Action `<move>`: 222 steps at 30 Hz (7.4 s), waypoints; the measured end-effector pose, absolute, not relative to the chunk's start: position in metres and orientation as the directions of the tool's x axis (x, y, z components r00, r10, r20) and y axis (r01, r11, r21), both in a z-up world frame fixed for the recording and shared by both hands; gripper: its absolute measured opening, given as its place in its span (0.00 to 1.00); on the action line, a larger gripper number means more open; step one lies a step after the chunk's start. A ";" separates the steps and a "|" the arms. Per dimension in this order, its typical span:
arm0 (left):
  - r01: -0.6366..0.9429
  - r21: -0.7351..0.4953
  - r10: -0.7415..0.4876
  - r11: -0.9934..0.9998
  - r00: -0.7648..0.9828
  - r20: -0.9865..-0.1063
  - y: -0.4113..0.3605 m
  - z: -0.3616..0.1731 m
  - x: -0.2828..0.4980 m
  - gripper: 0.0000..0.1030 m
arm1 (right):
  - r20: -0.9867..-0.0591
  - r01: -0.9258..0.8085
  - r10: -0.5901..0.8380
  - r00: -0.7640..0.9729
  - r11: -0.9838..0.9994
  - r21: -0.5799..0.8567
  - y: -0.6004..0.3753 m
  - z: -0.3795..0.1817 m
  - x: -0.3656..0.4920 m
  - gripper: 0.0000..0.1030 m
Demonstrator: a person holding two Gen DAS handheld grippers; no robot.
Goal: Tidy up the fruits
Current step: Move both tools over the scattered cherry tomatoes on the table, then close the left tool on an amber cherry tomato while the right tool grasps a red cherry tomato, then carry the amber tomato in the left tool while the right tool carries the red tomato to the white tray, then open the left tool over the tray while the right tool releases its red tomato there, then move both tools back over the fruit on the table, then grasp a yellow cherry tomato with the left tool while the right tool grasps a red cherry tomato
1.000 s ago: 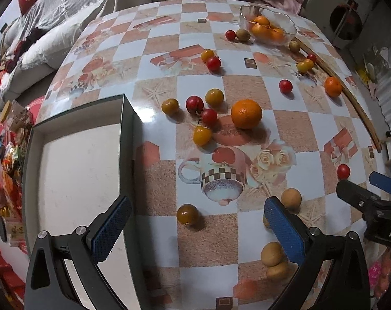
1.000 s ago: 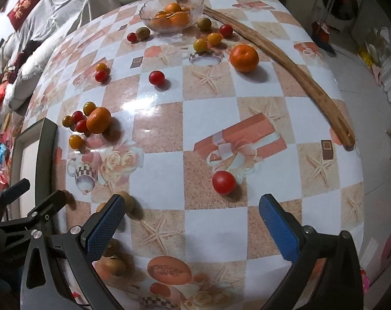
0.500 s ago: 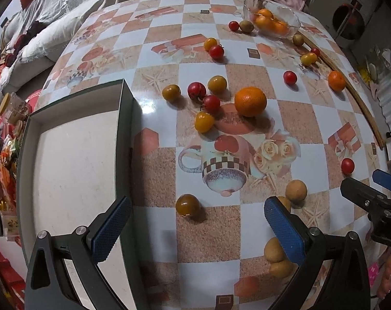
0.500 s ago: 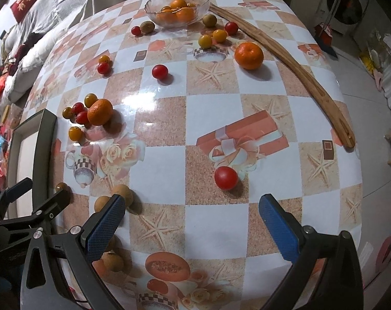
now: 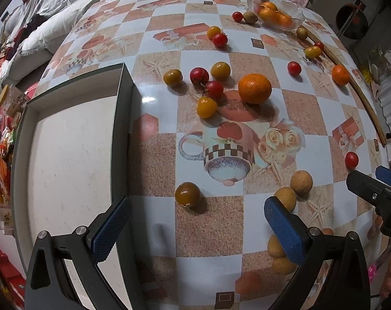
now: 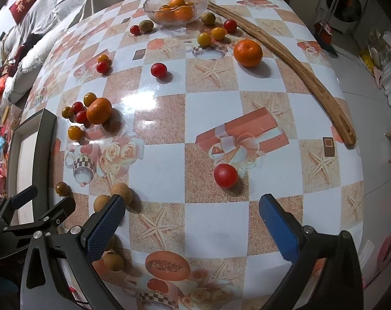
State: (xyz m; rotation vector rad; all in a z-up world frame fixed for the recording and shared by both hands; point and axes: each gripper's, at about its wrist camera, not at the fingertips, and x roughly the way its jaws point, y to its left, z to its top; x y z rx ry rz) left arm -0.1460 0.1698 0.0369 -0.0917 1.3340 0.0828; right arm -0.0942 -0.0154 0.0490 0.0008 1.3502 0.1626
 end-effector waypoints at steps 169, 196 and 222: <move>-0.171 0.020 0.079 0.985 0.347 -0.935 0.295 0.078 -0.123 0.69 | -0.945 -0.348 0.251 0.211 0.922 0.167 0.151 0.068 -0.051 0.76; -0.117 0.001 0.033 0.993 0.278 -0.960 0.187 0.016 -0.060 0.69 | -0.963 -0.190 0.140 0.231 0.977 0.097 0.037 0.025 0.011 0.70; -0.140 -0.124 -0.074 0.982 0.322 -0.944 0.187 0.035 -0.065 0.20 | -0.942 -0.266 0.193 0.275 0.957 0.118 0.048 0.029 0.020 0.23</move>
